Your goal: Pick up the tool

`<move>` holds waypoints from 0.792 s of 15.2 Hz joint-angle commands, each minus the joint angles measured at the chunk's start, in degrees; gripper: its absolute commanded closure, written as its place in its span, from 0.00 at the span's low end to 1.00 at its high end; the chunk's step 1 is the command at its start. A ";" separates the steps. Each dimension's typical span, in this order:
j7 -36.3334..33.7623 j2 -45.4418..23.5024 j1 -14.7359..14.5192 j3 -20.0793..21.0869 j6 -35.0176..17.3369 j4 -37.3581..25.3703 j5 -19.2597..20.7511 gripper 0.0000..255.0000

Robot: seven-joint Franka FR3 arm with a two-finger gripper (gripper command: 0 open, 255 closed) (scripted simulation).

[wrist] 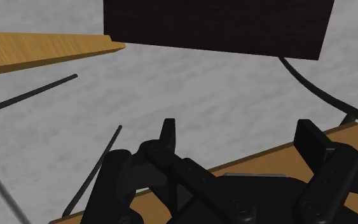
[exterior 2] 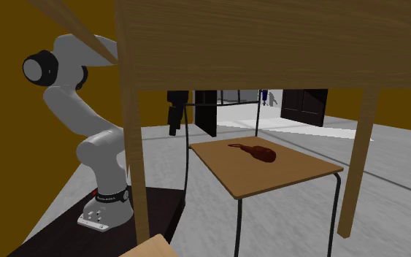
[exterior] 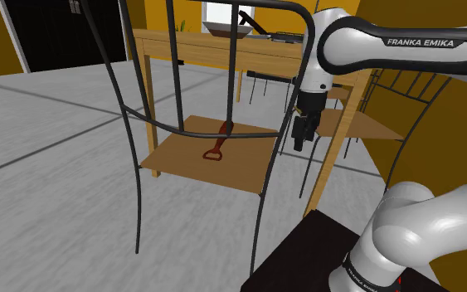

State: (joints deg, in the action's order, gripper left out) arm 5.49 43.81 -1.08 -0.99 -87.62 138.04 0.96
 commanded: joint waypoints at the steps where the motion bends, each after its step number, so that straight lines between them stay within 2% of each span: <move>1: 0.00 0.00 0.00 0.00 0.00 0.00 0.00 0.00; 7: -17.45 -7.55 2.29 7.02 -10.47 -1.63 -4.83 0.00; 12: -32.03 -15.87 4.07 11.49 -18.56 -5.71 -5.51 0.00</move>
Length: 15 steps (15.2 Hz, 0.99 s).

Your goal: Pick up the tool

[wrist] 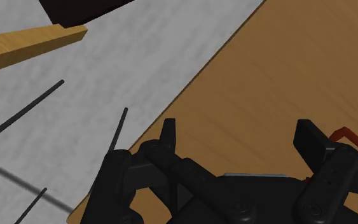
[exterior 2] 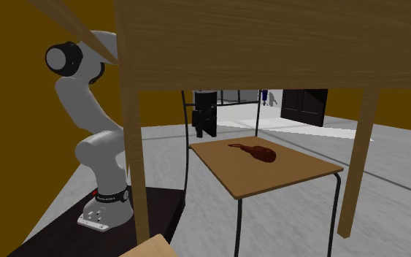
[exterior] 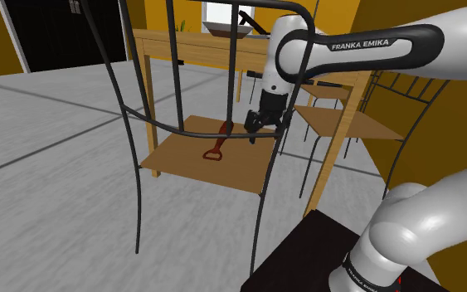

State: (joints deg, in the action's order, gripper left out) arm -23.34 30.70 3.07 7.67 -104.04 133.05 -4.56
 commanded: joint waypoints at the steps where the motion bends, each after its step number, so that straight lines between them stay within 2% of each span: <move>1: -6.17 -4.58 0.21 3.50 -3.59 -1.80 0.28 0.00; 6: -21.00 -13.98 1.99 6.30 -9.57 -8.44 3.26 0.00; 12: -38.61 -25.39 4.45 8.52 -13.50 -18.73 9.59 0.00; 15: -39.86 -26.32 4.46 8.51 -15.11 -18.15 10.20 0.00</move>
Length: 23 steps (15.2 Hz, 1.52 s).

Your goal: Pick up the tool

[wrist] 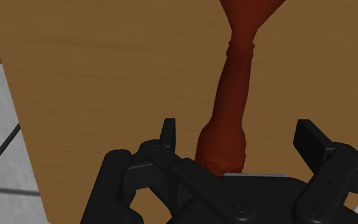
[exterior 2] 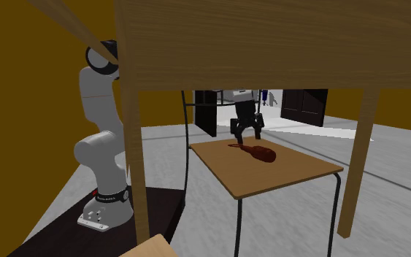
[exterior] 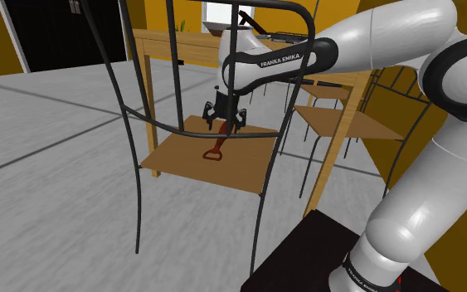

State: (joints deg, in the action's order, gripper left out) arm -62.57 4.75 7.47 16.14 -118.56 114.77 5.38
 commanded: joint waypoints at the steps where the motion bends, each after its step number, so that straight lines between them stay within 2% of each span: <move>1: -0.75 -0.52 0.05 0.04 -1.33 0.74 0.35 0.00; 5: -1.35 -1.37 0.06 0.10 -4.75 3.37 0.86 0.00; 7: -1.35 -1.37 0.06 0.10 -4.75 3.37 0.85 0.00; 8: -1.35 -1.30 0.05 0.10 -4.77 3.46 0.84 1.00; 17: -1.35 -1.37 0.06 0.10 -4.75 3.37 0.86 1.00; 23: -0.59 -0.31 0.05 0.03 -0.27 -0.14 0.22 1.00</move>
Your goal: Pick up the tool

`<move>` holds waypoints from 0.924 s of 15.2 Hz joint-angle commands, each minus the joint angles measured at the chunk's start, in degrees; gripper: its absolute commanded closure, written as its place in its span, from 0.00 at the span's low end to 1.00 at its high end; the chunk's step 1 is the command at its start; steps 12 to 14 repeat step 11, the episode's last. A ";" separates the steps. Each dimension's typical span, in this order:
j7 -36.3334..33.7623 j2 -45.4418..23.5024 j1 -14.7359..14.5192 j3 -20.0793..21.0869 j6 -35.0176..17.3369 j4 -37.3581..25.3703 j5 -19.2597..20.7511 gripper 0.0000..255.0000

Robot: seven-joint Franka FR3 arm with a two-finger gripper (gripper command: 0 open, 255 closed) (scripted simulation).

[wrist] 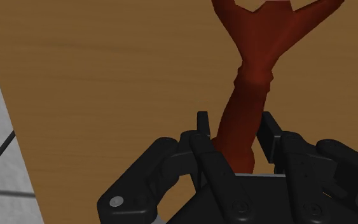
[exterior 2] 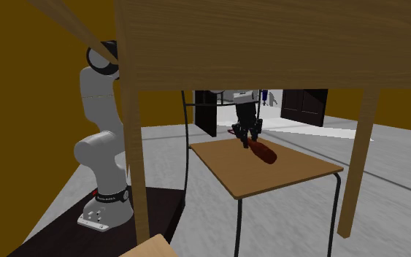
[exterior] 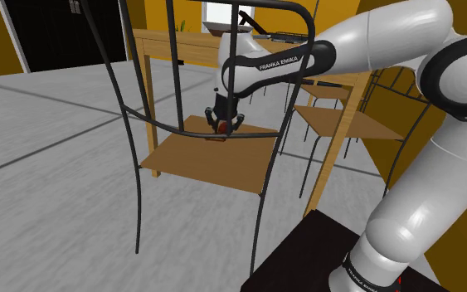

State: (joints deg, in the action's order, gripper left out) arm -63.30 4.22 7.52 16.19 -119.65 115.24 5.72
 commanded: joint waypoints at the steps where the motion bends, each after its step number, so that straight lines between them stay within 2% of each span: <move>1: 0.25 0.35 0.00 -0.03 1.57 -1.23 -0.20 1.00; 9: 1.01 0.96 0.00 -0.10 7.61 -6.73 -0.65 1.00; 14: 1.03 0.97 0.00 -0.10 7.73 -6.85 -0.65 1.00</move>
